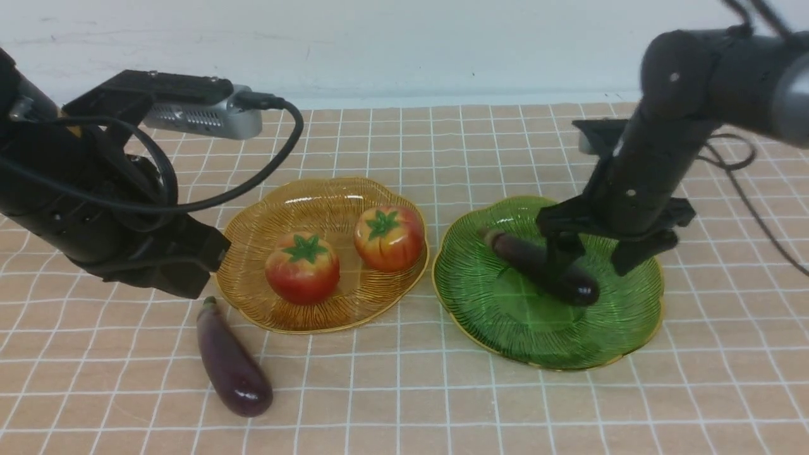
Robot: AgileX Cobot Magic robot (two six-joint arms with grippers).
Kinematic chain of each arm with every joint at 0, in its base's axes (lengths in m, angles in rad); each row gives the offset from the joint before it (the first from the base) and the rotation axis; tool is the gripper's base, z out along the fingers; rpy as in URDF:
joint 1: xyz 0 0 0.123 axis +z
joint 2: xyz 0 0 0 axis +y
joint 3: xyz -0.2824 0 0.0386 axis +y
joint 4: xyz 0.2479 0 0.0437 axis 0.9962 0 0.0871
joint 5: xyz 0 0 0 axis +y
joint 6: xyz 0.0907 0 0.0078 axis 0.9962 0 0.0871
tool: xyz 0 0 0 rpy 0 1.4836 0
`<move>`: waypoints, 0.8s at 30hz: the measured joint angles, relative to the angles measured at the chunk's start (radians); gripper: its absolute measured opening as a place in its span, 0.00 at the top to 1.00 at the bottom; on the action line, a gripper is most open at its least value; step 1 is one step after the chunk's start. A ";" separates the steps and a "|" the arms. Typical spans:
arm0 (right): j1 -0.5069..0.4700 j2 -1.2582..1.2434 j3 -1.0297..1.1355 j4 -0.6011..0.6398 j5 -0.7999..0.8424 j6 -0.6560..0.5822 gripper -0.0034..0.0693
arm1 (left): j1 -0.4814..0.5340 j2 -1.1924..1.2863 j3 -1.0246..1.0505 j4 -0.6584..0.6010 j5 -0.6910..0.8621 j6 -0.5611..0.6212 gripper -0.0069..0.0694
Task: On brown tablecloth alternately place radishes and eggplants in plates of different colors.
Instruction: 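Put the eggplants into the green plate, then place the eggplant on the green plate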
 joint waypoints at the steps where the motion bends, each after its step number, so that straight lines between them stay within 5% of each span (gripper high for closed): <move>1: 0.000 -0.029 0.001 0.002 -0.002 0.000 0.65 | 0.000 0.021 0.000 0.003 0.000 -0.002 0.77; 16: 0.000 -0.055 0.007 0.005 -0.005 0.001 0.69 | -0.001 0.198 0.000 0.026 -0.040 -0.038 0.08; 19: 0.000 -0.055 0.007 0.005 -0.005 0.001 0.69 | -0.001 0.251 0.000 0.028 -0.050 -0.039 0.09; 24: 0.000 -0.055 0.007 0.009 -0.005 0.002 0.69 | -0.002 0.277 0.000 0.103 -0.018 -0.046 0.41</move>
